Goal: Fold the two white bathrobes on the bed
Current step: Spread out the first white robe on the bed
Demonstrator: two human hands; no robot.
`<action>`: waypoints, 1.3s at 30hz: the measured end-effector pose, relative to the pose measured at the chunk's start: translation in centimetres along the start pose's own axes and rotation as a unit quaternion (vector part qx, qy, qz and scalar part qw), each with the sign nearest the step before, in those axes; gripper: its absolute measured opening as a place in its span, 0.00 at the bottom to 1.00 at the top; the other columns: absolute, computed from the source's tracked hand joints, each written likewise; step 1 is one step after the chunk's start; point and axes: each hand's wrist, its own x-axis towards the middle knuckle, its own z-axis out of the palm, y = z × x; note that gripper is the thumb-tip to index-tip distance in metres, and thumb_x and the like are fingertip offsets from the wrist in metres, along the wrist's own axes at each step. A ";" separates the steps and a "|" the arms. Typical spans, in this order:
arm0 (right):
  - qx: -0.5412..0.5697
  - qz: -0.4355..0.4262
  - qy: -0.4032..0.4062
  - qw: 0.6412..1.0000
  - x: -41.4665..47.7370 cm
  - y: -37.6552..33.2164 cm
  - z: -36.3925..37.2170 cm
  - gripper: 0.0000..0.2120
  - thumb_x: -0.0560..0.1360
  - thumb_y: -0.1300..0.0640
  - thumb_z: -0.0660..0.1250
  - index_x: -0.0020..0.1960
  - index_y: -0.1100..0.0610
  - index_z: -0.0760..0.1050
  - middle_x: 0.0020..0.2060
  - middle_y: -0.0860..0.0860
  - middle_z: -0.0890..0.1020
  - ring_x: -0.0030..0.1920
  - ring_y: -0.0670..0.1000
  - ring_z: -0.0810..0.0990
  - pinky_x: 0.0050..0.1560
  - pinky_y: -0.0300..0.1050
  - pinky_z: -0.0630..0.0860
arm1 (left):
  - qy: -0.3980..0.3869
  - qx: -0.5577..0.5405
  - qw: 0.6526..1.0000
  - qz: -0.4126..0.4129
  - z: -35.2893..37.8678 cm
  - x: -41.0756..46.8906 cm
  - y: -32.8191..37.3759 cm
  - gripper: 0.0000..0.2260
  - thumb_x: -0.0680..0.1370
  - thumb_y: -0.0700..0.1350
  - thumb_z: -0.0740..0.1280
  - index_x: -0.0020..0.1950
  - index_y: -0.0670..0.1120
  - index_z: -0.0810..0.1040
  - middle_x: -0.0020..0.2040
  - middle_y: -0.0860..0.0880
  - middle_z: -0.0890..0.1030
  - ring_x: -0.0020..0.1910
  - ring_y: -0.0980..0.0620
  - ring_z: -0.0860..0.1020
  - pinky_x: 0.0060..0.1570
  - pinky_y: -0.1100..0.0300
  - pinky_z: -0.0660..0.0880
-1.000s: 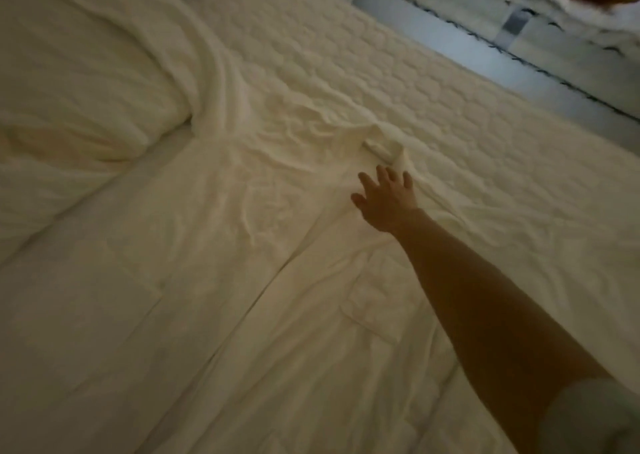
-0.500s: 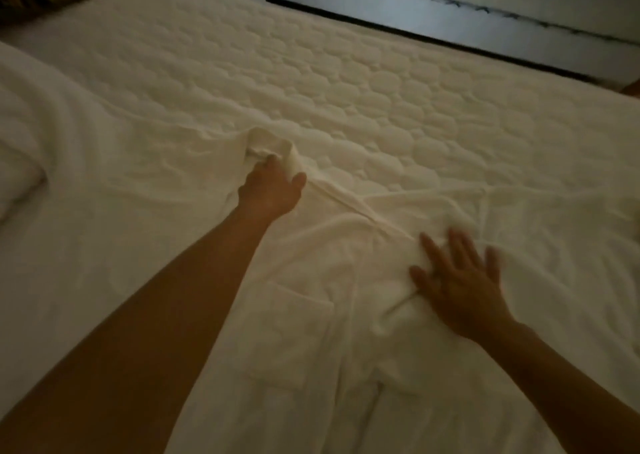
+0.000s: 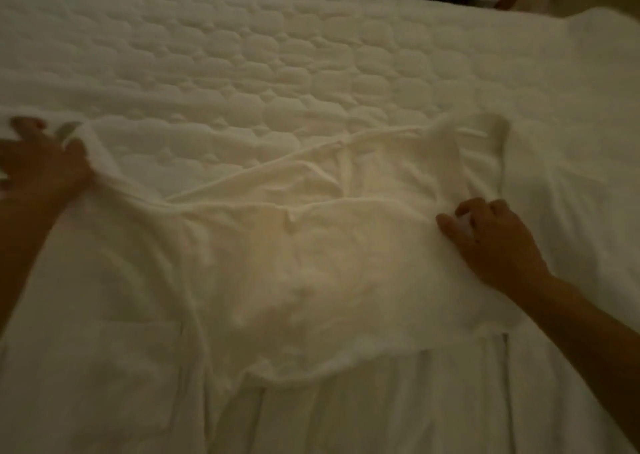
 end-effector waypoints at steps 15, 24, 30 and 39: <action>0.345 0.203 -0.350 0.847 0.6 -1.4 -4.6 0.29 0.77 0.34 0.59 0.59 0.57 0.83 0.53 0.58 0.86 0.56 0.59 0.84 0.63 0.56 0.77 | -0.200 0.196 0.855 0.437 -1.2 -24.8 15.2 0.30 0.74 0.68 0.46 0.54 0.49 0.78 0.51 0.47 0.78 0.50 0.43 0.78 0.48 0.49 0.72; 0.158 0.137 -0.419 0.884 0.4 -4.2 -5.3 0.36 0.66 0.24 0.63 0.58 0.52 0.79 0.52 0.53 0.84 0.49 0.54 0.86 0.50 0.52 0.84 | -0.176 0.155 0.840 0.489 -0.1 -24.5 15.0 0.21 0.78 0.61 0.46 0.45 0.48 0.70 0.40 0.45 0.76 0.40 0.41 0.76 0.40 0.49 0.72; 0.281 0.046 -0.338 0.897 -0.1 -4.2 -5.2 0.21 0.73 0.34 0.65 0.52 0.49 0.83 0.31 0.49 0.75 0.28 0.47 0.72 0.31 0.40 0.71 | -0.165 0.127 0.844 0.494 0.4 -24.6 14.3 0.16 0.79 0.60 0.48 0.44 0.51 0.66 0.37 0.47 0.75 0.36 0.41 0.76 0.38 0.49 0.70; 0.029 -0.060 -0.382 0.922 -0.9 -8.6 -2.0 0.29 0.60 0.27 0.75 0.57 0.39 0.77 0.52 0.40 0.79 0.51 0.44 0.79 0.54 0.42 0.75 | -0.163 0.172 0.836 0.495 0.7 -24.6 14.5 0.20 0.78 0.60 0.47 0.46 0.48 0.71 0.39 0.45 0.78 0.38 0.40 0.78 0.39 0.49 0.71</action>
